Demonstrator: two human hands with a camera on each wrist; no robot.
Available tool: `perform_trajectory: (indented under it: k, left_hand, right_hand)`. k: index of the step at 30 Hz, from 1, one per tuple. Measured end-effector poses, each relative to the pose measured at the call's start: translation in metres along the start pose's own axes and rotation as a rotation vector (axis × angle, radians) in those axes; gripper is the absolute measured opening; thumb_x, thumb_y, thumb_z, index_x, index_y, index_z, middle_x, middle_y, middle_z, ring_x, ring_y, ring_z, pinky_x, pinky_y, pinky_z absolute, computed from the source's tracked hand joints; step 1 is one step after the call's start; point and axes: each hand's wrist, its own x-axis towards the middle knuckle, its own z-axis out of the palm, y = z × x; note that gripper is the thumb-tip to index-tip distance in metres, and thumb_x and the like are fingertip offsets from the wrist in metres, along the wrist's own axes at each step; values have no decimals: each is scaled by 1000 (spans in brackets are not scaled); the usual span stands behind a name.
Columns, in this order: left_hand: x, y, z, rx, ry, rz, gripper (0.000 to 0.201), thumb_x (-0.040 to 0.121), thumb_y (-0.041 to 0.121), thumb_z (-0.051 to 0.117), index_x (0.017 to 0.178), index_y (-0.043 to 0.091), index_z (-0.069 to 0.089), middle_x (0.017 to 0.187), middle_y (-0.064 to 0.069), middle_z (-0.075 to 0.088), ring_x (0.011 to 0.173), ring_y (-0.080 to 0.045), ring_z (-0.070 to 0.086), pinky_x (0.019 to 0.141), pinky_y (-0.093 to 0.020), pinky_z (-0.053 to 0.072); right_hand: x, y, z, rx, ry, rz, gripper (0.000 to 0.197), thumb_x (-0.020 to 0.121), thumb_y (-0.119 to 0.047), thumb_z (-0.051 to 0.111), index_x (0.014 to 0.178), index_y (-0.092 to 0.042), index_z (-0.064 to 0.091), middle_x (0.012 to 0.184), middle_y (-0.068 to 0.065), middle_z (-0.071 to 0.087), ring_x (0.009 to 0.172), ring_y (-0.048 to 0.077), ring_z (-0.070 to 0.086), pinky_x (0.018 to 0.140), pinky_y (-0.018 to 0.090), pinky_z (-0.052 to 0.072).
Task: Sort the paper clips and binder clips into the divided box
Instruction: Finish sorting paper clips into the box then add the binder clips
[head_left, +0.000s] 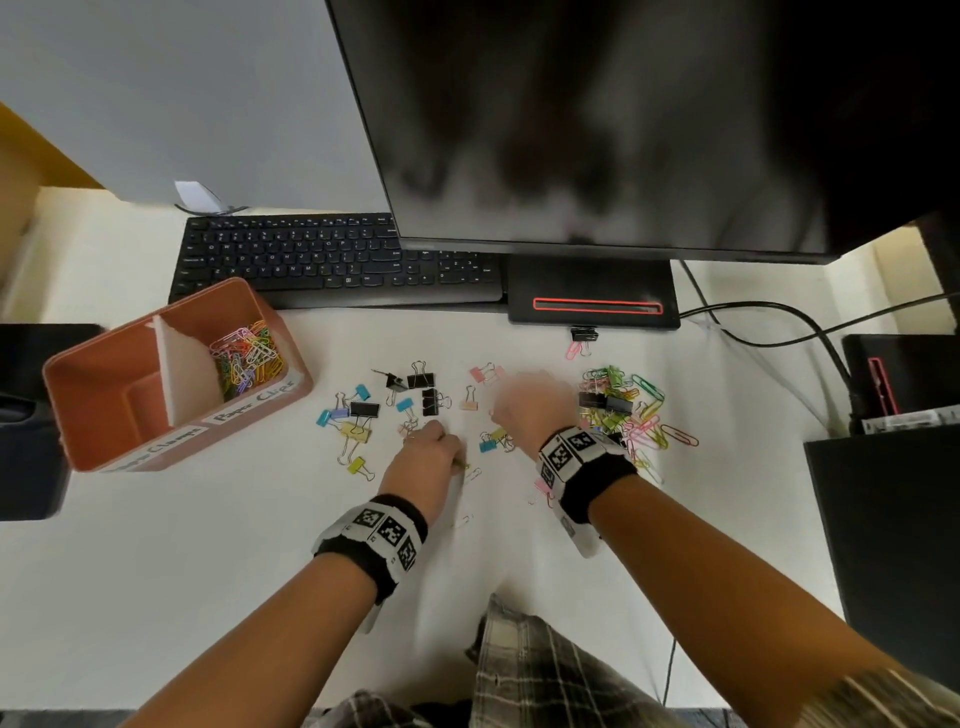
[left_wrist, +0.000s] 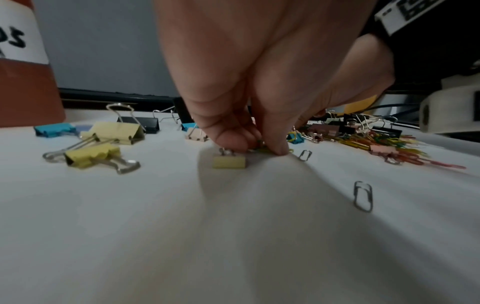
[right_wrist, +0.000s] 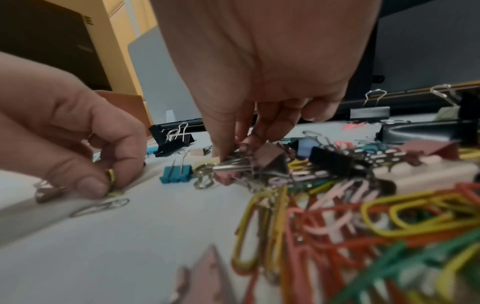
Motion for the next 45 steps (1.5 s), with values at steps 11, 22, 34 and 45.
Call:
perform_trajectory:
  k: [11,22,34,45]
  left_hand:
    - [-3,-5,-1,3,9,92,10,89,9,53,94,9,61,90,-9,62,87,-26,55,76,-32,45]
    - [-6,12,6,-172,-9,-22,18,89,16,56,105,11,60,97,-7,64,89,-21,58,85,-34,49]
    - [7,1,4,-39,-39,102,15,92,12,48,101,8,60,97,-10,61,92,-26,53,81,-38,47]
    - [-37,-3,-6,-153,-187,96,20,90,26,55,109,19,56,91,5,57,80,-7,49,75,-15,40]
  right_hand:
    - [-18,45,-17,394,-46,53,10,89,-24,55,95,-19,62,94,-2,66,81,13,61,76,28,53]
    - [-8,43,-18,388,-21,-126,21,88,-18,60,108,-12,65,104,7,60,95,20,58,89,29,47]
    - [-8,56,-10,199,-172,-344,37,87,-6,54,122,-16,57,124,1,51,115,16,43,100,26,35]
    - [-8,45,-10,151,-213,-303,21,93,-14,50,109,-10,63,107,8,64,105,23,52,87,25,37]
